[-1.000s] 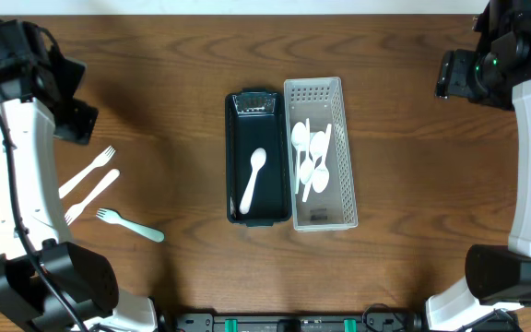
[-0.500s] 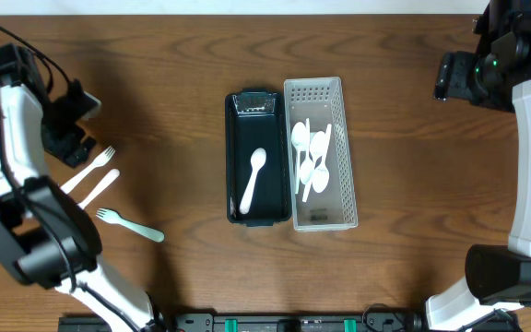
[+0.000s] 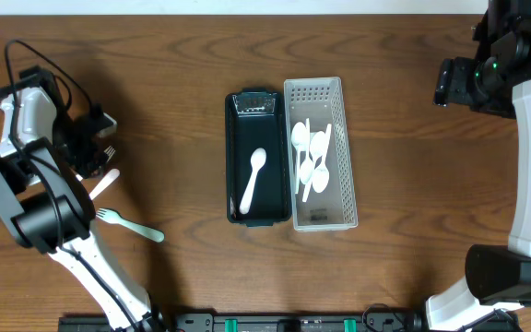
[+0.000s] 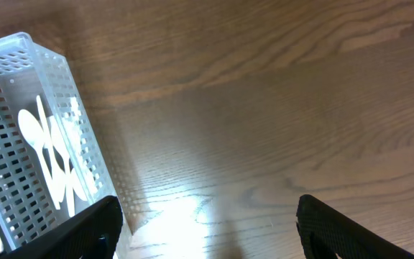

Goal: Pack container
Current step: 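Grasp a white fork with the left gripper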

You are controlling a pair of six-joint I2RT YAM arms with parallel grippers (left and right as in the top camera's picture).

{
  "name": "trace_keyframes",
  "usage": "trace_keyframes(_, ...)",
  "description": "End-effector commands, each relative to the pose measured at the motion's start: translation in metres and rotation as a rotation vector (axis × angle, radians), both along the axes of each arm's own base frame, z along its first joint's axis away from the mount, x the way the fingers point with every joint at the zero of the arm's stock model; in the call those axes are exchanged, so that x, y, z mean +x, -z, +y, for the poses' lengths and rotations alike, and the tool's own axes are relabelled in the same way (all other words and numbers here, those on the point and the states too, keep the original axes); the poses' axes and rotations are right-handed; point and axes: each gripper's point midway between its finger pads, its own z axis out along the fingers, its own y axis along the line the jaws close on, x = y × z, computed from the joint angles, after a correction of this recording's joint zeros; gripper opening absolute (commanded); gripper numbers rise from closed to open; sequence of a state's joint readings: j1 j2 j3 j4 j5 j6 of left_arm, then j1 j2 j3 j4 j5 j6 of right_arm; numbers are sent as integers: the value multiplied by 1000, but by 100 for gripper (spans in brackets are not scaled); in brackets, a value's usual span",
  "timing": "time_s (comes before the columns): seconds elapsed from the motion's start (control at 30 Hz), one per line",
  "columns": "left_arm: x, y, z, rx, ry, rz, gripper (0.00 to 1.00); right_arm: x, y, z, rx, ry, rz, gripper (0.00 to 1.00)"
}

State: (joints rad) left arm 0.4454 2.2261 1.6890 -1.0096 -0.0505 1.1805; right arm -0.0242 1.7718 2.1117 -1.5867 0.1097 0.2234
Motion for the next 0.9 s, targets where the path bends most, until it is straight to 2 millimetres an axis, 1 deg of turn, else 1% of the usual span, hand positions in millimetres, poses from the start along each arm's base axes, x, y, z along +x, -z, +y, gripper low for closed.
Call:
trace_keyframes(0.0,-6,19,-2,-38,13,34,95,-1,0,-3,-7,26,0,81)
trace_keyframes(0.1,-6,29,-2,-44,13,44,95,-3,0,-3,-2,40,7,80)
trace_keyframes(0.23,-8,35,-3,-50,13,58,87,-4,1,-3,-2,39,11,80)
trace_keyframes(0.33,-8,36,-3,-51,13,58,72,-4,0,-3,-3,39,9,80)
trace_keyframes(0.47,-7,36,-3,-51,13,58,64,-3,0,-3,1,49,6,80)
trace_keyframes(0.53,-7,36,-3,-51,13,59,57,-3,0,-3,4,57,4,80)
trace_keyframes(0.57,-7,36,-3,-50,13,58,52,-3,0,-3,4,57,3,80)
trace_keyframes(0.63,-7,36,-3,-50,13,58,37,-3,0,-3,3,57,4,80)
trace_keyframes(0.7,-7,36,-4,-51,14,58,24,-3,0,-3,4,57,4,80)
trace_keyframes(0.77,-6,36,-5,-51,17,58,13,-3,0,-3,3,57,4,80)
trace_keyframes(0.87,-5,36,-8,-49,17,58,10,-3,0,-3,3,56,3,80)
